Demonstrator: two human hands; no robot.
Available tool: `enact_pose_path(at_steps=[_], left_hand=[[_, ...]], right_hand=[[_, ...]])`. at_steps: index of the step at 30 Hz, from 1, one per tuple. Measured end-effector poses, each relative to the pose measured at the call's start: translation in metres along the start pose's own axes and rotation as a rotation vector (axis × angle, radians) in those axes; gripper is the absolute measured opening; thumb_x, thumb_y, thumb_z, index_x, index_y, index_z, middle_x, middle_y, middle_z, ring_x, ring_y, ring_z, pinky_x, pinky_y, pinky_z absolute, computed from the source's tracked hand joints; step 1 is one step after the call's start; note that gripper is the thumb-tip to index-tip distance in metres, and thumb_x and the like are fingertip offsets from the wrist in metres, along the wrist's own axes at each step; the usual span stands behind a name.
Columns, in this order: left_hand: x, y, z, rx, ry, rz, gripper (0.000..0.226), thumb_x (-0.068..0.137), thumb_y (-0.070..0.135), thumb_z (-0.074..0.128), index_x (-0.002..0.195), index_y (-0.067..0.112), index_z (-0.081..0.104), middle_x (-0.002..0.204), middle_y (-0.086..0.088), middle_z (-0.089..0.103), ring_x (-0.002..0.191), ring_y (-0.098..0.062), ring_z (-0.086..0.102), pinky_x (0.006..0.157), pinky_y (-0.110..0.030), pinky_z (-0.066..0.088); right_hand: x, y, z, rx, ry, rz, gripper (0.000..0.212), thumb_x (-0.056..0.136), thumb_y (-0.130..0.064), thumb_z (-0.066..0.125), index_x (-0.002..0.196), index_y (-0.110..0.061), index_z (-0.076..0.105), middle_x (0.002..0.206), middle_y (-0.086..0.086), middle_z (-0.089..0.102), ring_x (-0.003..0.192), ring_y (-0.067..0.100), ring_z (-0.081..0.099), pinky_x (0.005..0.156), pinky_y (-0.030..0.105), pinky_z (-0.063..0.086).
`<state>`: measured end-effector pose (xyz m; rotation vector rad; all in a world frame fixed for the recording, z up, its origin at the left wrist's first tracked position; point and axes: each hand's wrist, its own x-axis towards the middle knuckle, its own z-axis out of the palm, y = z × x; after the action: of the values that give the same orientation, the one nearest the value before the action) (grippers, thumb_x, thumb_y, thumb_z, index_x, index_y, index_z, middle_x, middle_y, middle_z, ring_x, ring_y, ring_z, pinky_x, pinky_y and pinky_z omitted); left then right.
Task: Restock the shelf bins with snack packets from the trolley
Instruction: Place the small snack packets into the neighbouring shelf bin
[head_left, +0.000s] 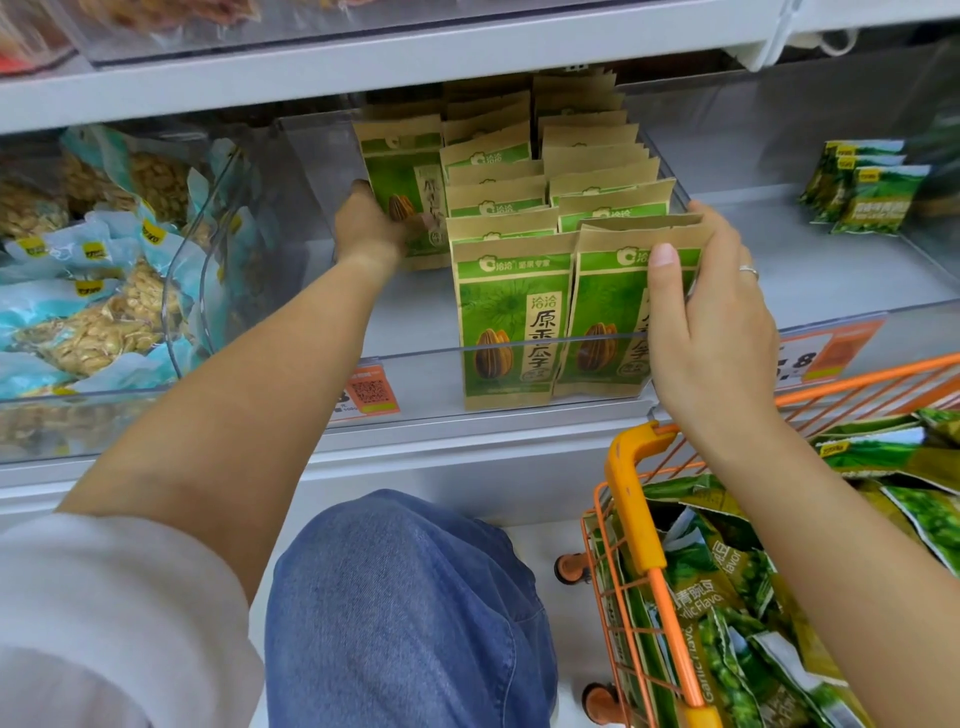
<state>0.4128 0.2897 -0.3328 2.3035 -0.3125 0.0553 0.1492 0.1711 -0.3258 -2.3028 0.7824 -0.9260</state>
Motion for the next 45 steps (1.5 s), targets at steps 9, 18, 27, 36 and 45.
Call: enact_pose_path(at_steps=[9,18,27,36,45], left_hand=[[-0.0030,0.0033,-0.0005,-0.175,-0.109,-0.071,0.070,0.082,0.015,0.069,0.140,0.006,0.031,0.135,-0.012,0.050,0.122,-0.028,0.051,0.097,-0.032,0.041],[-0.0022,0.0057,-0.0055,-0.364,-0.076,-0.116,0.079,0.078,0.002,0.058,0.148,0.013,0.022,0.138,-0.009,0.047,0.119,-0.026,0.052,0.095,-0.036,0.048],[-0.0037,-0.0012,-0.0057,0.132,-0.051,-0.115,0.050,0.086,0.026,0.069,0.125,0.004,0.045,0.129,-0.014,0.056,0.119,-0.031,0.052,0.079,-0.031,0.038],[0.0006,0.0009,0.0005,-0.030,-0.008,-0.002,0.068,0.080,0.031,0.075,0.129,0.002,0.037,0.132,-0.012,0.052,0.120,-0.028,0.052,0.089,-0.030,0.040],[0.0004,0.0029,0.0023,0.006,-0.012,-0.037,0.054,0.085,0.025,0.068,0.128,0.004,0.042,0.132,-0.014,0.053,0.121,-0.030,0.051,0.091,-0.034,0.042]], right_hand=[[-0.0001,-0.0006,-0.0006,-0.002,-0.007,0.002,0.048,0.102,-0.043,0.027,0.143,-0.019,0.035,0.135,0.006,0.050,0.119,0.024,0.048,0.083,0.033,0.036],[-0.0004,-0.0001,0.0005,-0.003,-0.001,-0.001,0.051,0.100,-0.045,0.026,0.143,-0.019,0.035,0.134,0.006,0.050,0.118,0.024,0.049,0.084,0.034,0.038],[-0.0004,0.0004,-0.0003,0.002,0.001,-0.001,0.050,0.101,-0.044,0.027,0.144,-0.019,0.033,0.136,0.006,0.049,0.121,0.024,0.048,0.086,0.036,0.039],[-0.0005,0.0005,0.0010,0.000,0.007,0.000,0.050,0.101,-0.044,0.027,0.144,-0.019,0.034,0.136,0.006,0.049,0.120,0.024,0.047,0.086,0.036,0.038],[-0.0005,0.0009,0.0013,-0.008,0.004,0.007,0.050,0.101,-0.044,0.027,0.144,-0.020,0.033,0.135,0.006,0.049,0.120,0.025,0.047,0.084,0.034,0.037]])
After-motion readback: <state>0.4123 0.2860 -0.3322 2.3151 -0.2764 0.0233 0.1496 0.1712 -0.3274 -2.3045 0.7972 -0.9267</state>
